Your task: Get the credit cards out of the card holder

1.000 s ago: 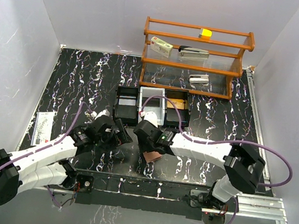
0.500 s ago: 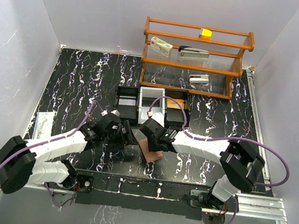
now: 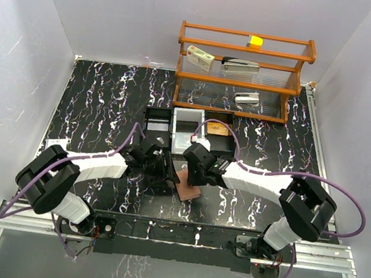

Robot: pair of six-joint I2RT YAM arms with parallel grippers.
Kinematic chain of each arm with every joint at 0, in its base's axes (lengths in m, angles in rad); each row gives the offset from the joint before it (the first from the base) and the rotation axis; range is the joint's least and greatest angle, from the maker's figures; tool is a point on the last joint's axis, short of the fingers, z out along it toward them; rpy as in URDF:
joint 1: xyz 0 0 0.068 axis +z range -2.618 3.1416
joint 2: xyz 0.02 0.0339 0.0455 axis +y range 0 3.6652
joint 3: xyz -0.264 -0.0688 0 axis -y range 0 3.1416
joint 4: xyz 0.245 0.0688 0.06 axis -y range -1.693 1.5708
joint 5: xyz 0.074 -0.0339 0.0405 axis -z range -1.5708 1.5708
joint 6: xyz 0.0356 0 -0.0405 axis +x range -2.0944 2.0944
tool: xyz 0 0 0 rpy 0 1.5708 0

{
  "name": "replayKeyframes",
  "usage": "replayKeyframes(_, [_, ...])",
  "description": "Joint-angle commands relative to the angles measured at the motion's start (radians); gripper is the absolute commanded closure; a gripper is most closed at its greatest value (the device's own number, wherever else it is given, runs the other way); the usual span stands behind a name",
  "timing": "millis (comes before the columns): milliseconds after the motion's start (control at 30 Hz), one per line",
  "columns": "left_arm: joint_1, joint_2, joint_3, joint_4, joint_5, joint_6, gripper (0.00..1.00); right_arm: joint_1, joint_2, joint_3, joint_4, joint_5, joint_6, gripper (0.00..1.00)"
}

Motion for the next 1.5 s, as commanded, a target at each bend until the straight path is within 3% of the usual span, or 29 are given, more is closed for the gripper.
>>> replayKeyframes(0, [-0.004, 0.012, 0.008, 0.028, 0.013, -0.019, 0.47, -0.013, -0.008, -0.025, 0.046, -0.044, 0.023, 0.88])
replayKeyframes(267, [-0.015, 0.080, 0.002, 0.101, 0.018, -0.061, 0.53, -0.022, -0.019, -0.035, 0.059, -0.063, 0.027, 0.88])
replayKeyframes(667, [-0.021, 0.105, 0.037, 0.016, -0.050, -0.027, 0.83, -0.026, -0.037, -0.025, 0.047, -0.060, 0.022, 0.87])
replayKeyframes(1033, [-0.021, 0.092, 0.060, -0.044, -0.076, 0.024, 0.83, -0.028, -0.065, -0.001, -0.043, 0.087, -0.004, 0.87])
replayKeyframes(1467, [-0.022, 0.087, 0.073, -0.064, -0.080, 0.050, 0.83, -0.038, -0.101, 0.009, -0.053, 0.089, -0.006, 0.69])
